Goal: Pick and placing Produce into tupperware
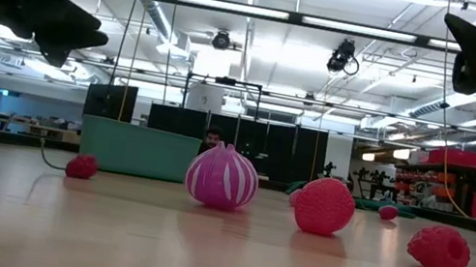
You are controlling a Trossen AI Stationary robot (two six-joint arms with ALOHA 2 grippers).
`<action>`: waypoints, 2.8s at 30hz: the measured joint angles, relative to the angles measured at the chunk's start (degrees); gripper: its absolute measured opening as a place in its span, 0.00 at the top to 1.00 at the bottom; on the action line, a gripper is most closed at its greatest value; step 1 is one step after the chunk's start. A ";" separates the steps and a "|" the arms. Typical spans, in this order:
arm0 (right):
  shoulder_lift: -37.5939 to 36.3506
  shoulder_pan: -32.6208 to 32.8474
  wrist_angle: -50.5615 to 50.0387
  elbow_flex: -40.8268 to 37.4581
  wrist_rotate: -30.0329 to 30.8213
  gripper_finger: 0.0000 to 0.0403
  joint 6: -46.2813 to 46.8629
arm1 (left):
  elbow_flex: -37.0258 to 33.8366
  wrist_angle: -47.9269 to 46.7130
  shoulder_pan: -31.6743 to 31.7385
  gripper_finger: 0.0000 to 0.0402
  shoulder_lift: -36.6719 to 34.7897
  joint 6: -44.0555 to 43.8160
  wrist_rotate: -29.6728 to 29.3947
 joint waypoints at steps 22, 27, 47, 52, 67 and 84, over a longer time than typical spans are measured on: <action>0.02 0.00 0.00 0.00 0.00 0.21 -0.01 | 0.00 0.00 0.00 0.62 0.00 -0.01 0.00; 0.00 0.00 0.00 -0.02 -0.02 0.21 -0.01 | 0.00 -0.01 0.01 0.61 0.00 -0.01 0.00; 0.02 0.01 -0.01 -0.01 -0.01 0.21 -0.02 | 0.00 1.58 0.04 0.61 0.01 -3.04 -0.04; 0.02 0.02 0.00 -0.01 0.00 0.21 -0.01 | 0.00 2.82 0.05 0.61 0.01 -8.08 -1.53; 0.02 -0.11 0.03 -0.01 0.61 0.21 -0.25 | 0.00 10.37 -4.84 0.63 0.01 -16.01 -1.69; 0.20 -0.13 -5.76 0.63 1.57 0.21 -7.67 | 25.43 4.53 -17.11 0.73 11.51 0.76 -4.34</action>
